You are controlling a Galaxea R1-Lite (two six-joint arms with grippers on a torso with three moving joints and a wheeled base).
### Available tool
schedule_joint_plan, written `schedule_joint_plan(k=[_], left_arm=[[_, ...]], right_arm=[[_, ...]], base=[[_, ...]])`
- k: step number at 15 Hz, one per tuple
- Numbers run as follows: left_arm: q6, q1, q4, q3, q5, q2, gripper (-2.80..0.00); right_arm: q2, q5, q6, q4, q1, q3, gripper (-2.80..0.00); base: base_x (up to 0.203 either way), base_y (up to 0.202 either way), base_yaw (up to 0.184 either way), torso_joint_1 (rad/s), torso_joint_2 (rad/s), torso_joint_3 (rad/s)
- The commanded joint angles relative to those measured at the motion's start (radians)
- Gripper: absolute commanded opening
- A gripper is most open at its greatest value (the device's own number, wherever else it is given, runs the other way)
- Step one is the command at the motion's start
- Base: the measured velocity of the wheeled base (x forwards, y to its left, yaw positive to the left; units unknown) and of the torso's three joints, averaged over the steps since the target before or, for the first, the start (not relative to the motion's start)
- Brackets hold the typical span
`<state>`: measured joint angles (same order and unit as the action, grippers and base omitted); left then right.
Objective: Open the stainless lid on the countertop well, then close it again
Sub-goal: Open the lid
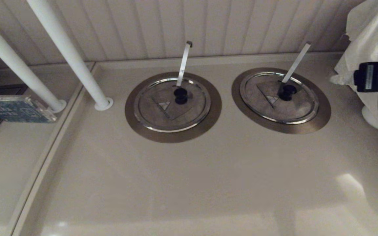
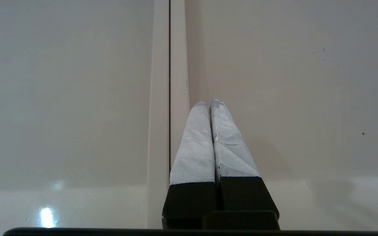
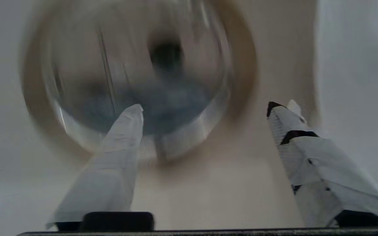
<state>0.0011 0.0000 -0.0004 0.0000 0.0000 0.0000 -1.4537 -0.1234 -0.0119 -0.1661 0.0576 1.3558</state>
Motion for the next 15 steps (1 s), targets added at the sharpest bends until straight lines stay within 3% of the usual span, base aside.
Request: schedule_joint_plan(k=[1,6,15], left_arm=[[0.0,0.0,0.0,-0.001,0.0,-0.001,-2.8],[0.0,0.0,-0.001,0.0,0.0,-0.001,-2.8],[0.0,0.0,0.0,0.0,0.0,-0.002,-2.8]], right_arm=[[-0.091,-0.006,0.01,0.361,0.032,-0.077,0.0],[-0.17,-0.011,0.053,0.556,0.083,-0.152,0.0],[-0.462,-0.036,0.054,0.844,0.035,-0.062,0.0]], base=[[0.0,0.0,0.0,0.0,0.0,0.0],[0.0,0.0,0.0,0.0,0.0,0.0],[0.0,0.0,0.0,0.0,0.0,0.0]])
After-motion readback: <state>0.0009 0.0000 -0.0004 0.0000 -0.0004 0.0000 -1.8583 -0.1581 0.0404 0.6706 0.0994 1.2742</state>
